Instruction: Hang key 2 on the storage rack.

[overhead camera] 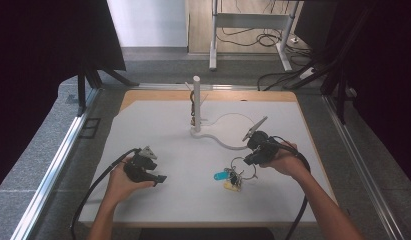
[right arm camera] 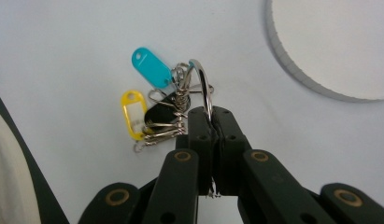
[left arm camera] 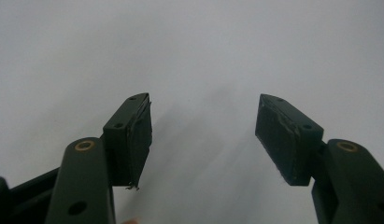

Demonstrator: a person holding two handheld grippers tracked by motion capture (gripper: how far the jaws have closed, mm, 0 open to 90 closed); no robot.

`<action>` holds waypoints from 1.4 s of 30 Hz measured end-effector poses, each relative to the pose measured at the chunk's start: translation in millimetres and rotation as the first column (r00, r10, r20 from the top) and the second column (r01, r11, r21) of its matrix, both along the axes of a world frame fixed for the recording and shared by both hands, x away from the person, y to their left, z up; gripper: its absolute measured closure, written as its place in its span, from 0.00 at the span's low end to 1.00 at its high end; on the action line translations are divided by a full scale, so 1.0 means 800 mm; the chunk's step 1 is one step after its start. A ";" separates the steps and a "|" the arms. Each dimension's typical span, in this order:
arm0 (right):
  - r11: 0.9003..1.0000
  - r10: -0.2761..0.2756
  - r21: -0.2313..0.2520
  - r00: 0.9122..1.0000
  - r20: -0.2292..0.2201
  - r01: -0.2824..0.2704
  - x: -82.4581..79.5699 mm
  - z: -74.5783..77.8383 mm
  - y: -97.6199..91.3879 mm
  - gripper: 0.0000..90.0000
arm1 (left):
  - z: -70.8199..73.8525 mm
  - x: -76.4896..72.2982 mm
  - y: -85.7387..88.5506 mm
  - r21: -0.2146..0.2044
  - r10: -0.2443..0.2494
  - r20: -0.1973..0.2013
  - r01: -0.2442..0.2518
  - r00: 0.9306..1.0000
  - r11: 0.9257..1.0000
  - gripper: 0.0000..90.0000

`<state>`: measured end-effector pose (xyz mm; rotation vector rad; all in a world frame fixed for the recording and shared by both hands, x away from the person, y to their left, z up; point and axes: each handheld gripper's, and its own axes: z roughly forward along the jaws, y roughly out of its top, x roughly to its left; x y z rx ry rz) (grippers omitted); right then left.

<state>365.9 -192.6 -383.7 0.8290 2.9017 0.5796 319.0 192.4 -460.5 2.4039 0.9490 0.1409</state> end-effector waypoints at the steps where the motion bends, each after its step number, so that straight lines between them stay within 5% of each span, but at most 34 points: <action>1: 1.000 -0.003 -0.001 1.000 0.004 0.003 0.000 0.002 -0.001 0.97 | 0.000 0.000 0.000 -0.004 0.002 0.001 -0.002 1.000 1.000 0.41; 7: 0.997 -0.072 0.025 0.997 0.034 0.071 0.006 0.017 -0.015 0.97 | -0.001 0.000 -0.001 -0.006 0.003 0.000 -0.003 1.000 1.000 0.41; 27: 0.995 -0.089 0.047 0.991 0.103 0.085 0.021 0.076 -0.006 0.98 | -0.003 0.000 -0.001 0.000 -0.012 -0.004 0.012 1.000 1.000 0.41; 42: 0.995 -0.092 0.035 0.990 0.108 0.089 0.038 0.094 0.010 0.98 | -0.002 -0.001 0.000 -0.002 -0.010 -0.005 0.010 1.000 1.000 0.41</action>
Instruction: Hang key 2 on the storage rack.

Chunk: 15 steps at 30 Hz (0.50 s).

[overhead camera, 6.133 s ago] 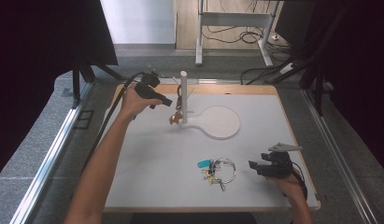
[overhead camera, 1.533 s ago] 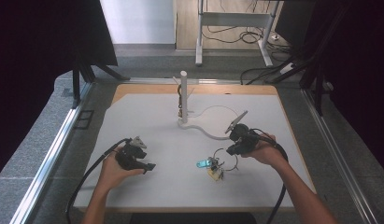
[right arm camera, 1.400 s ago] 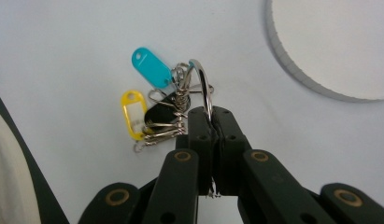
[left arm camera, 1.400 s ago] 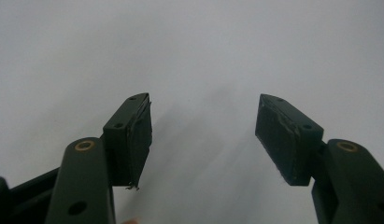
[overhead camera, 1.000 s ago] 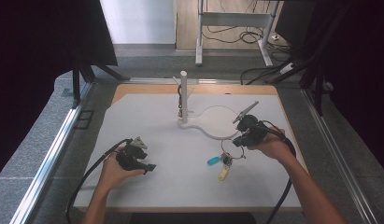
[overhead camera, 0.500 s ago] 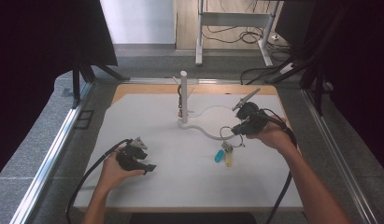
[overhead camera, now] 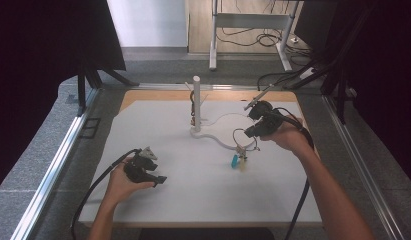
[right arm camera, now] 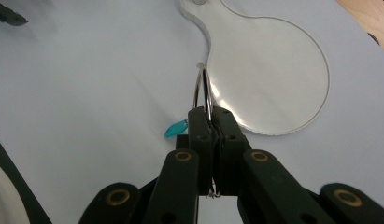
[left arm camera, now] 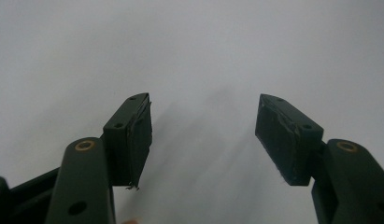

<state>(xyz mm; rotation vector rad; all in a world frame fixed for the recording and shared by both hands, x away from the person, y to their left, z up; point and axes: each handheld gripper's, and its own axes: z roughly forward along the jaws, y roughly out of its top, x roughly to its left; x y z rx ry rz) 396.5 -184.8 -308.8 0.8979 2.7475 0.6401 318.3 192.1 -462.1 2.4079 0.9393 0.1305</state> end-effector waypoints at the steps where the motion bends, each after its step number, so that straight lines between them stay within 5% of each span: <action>1: 1.000 -0.003 0.001 1.000 -0.001 0.003 0.002 0.001 0.001 0.98 | 0.000 0.000 0.000 0.000 0.000 0.000 0.000 1.000 1.000 0.41; 15: 0.999 -0.022 0.045 0.999 0.043 0.020 0.018 0.024 0.009 0.98 | -0.001 0.001 0.000 0.002 -0.003 0.001 0.003 1.000 1.000 0.41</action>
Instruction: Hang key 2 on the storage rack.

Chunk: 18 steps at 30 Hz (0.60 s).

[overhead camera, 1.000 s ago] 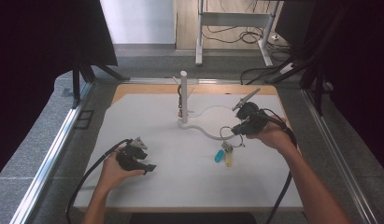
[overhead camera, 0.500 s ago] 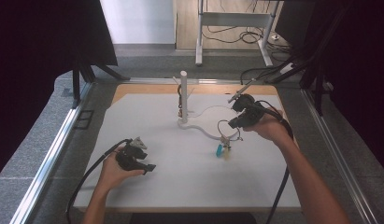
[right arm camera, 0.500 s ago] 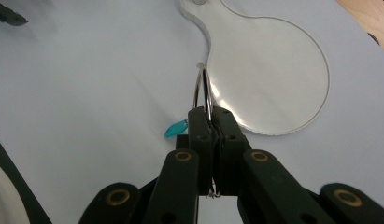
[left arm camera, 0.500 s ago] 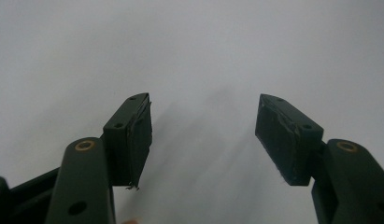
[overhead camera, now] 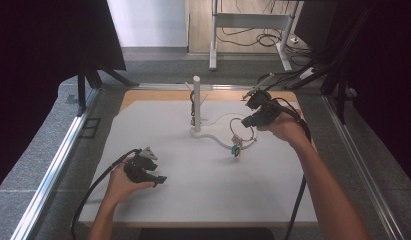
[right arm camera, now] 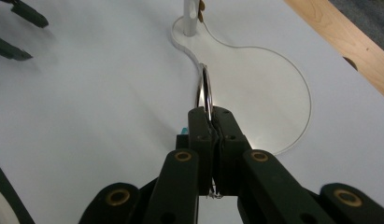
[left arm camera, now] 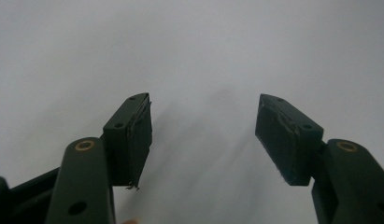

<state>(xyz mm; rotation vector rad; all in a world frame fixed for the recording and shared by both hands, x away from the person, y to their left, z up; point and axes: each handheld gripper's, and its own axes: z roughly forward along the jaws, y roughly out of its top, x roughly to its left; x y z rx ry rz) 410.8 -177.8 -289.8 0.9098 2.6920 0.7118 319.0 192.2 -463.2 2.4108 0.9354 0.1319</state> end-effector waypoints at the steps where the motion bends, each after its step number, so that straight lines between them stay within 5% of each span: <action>1: 1.000 0.001 0.003 1.000 0.000 -0.001 0.001 0.001 0.001 0.97 | 0.000 0.000 0.000 0.001 -0.001 0.000 0.001 1.000 1.000 0.41; 18: 1.000 -0.006 0.009 1.000 0.000 0.006 0.027 0.015 0.022 0.98 | 0.000 0.000 0.008 -0.018 0.016 -0.005 -0.017 1.000 1.000 0.41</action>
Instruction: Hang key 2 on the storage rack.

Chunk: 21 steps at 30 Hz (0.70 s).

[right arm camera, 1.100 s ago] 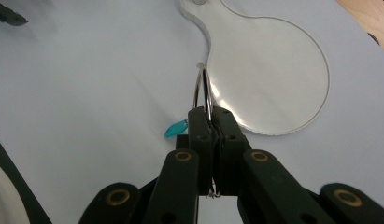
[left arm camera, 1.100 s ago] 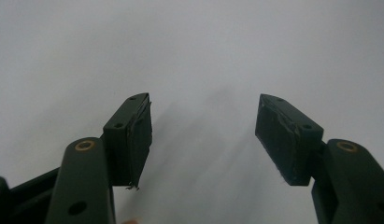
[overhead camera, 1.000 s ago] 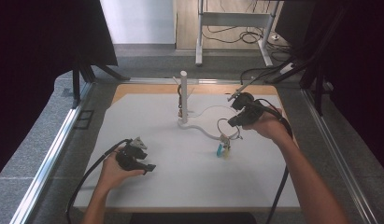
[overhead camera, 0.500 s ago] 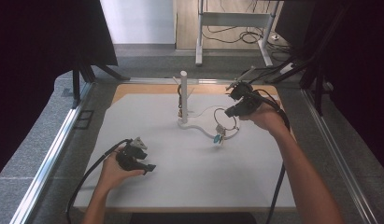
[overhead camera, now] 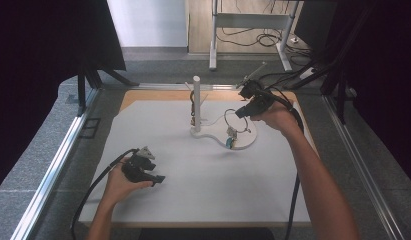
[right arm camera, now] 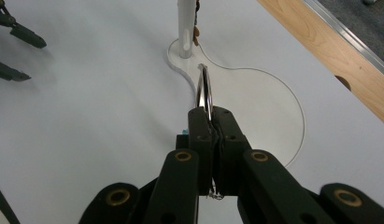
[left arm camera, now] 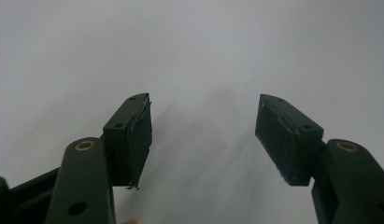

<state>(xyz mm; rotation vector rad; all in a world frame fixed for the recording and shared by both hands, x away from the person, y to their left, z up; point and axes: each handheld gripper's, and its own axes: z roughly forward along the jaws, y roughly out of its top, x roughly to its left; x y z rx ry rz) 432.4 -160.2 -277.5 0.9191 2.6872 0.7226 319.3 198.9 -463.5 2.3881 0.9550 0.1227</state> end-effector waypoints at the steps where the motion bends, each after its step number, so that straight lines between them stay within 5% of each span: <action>1: 1.000 0.001 0.004 1.000 -0.001 -0.001 0.002 0.000 0.001 0.98 | 0.000 0.000 0.000 -0.002 -0.001 0.000 0.001 1.000 1.000 0.41; 21: 1.000 -0.017 0.016 1.000 -0.001 0.017 0.038 0.002 0.023 0.98 | 0.006 -0.002 0.006 -0.030 -0.005 0.010 0.006 1.000 1.000 0.41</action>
